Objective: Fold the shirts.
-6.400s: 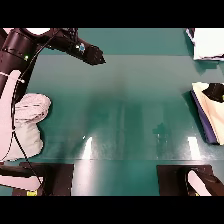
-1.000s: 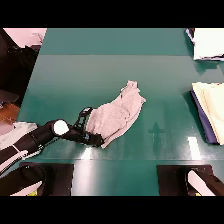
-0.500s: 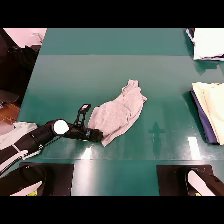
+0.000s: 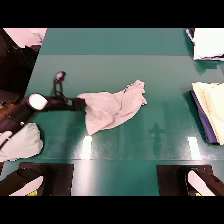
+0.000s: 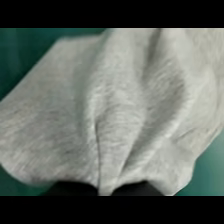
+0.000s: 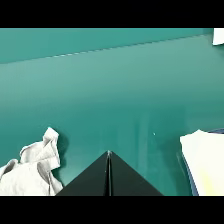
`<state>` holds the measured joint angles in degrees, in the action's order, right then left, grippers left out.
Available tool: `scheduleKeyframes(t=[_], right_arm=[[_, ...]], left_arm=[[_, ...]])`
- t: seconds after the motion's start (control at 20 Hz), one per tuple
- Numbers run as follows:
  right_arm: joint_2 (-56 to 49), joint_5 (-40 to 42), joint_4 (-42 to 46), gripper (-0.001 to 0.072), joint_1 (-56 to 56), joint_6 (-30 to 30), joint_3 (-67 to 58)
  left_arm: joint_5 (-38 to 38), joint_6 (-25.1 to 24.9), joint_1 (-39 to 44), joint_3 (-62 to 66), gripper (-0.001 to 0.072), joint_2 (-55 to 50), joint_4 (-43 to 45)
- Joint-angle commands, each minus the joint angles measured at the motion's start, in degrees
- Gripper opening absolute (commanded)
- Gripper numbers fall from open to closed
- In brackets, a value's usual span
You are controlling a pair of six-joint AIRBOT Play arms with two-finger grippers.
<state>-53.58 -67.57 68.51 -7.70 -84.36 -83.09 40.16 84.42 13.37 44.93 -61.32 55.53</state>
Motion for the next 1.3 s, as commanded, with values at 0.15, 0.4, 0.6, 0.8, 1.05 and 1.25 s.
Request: scheduleKeyframes(t=[0.15, 0.4, 0.6, 0.8, 1.05, 1.25], right_arm=[[0.0, -0.5, 0.1, 0.0013, 0.0, 0.0, 0.0], [0.0, -0.3, 0.2, 0.0013, 0.0, 0.0, 0.0], [0.0, -0.2, 0.2, 0.0013, 0.0, 0.0, 0.0], [-0.1, 0.1, 0.1, 0.0013, 0.0, 0.0, 0.0], [-0.2, 0.1, 0.0, 0.0013, 0.0, 0.0, 0.0], [-0.1, 0.1, 0.0, 0.0013, 0.0, 0.0, 0.0]], left_arm=[[16.6, -5.4, -12.0, 10.3, 0.0526, 0.0, 6.3], [31.8, -9.5, -16.9, 4.7, 0.0526, 0.3, 6.3], [25.3, -10.1, -16.6, -9.2, 0.0526, 0.4, -2.8], [20.1, -12.5, -16.6, -16.0, 0.0525, 0.3, -8.3], [16.8, -12.5, -16.5, -17.9, 0.0525, 0.2, -11.1], [12.2, -13.6, -16.6, -17.9, 0.0477, 0.2, -14.8]])
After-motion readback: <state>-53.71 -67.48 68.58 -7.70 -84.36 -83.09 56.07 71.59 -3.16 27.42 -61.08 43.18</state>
